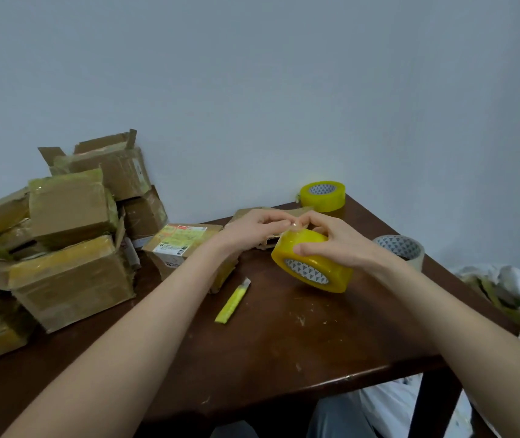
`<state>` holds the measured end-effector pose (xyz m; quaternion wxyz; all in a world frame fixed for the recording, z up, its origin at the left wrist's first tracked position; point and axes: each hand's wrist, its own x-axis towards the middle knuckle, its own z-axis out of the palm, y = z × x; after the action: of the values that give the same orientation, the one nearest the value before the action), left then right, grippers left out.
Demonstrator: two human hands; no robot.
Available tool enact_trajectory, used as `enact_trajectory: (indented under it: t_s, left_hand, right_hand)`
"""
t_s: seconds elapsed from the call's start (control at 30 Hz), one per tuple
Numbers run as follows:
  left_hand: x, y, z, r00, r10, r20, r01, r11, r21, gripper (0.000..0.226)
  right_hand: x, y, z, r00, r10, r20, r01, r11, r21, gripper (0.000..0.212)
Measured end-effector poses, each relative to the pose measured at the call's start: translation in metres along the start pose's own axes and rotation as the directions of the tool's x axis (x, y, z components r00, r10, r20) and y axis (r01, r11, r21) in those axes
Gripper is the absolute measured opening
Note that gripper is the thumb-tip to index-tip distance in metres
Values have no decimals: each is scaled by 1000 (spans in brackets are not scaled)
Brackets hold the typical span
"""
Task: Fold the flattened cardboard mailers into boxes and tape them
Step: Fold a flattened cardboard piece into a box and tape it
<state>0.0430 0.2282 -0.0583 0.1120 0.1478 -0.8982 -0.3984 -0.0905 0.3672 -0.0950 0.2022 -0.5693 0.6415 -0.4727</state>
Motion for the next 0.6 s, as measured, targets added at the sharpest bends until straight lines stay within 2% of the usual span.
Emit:
enact_trajectory:
  t_s: [0.1,0.2,0.43,0.5,0.6]
  left_hand:
    - [-1,-10,1,999,-37,2,37,989,-143,18]
    - [1,-11,6,995,-46,-89,22,968,-251,18]
    - [0,-18,15,980,-89,-177,24,940,-340,7]
    - [0,-17,16,980,-47,-195,-7,964,-267,9]
    - [2,-12,18,959,25,-281,-26,1000,-1,18]
  right_hand:
    - [-2,-1,-5,999,-24,42,24,1000,-2,25]
    - [0,0,-6,998,-30,63,30,1000,-6,25]
    - [5,2,-8,991,-12,135,11,1000,8,27]
    - [6,2,-8,991,-5,136,4,1000,7,29]
    - [9,1,-8,992,-8,129,6,1000,13,25]
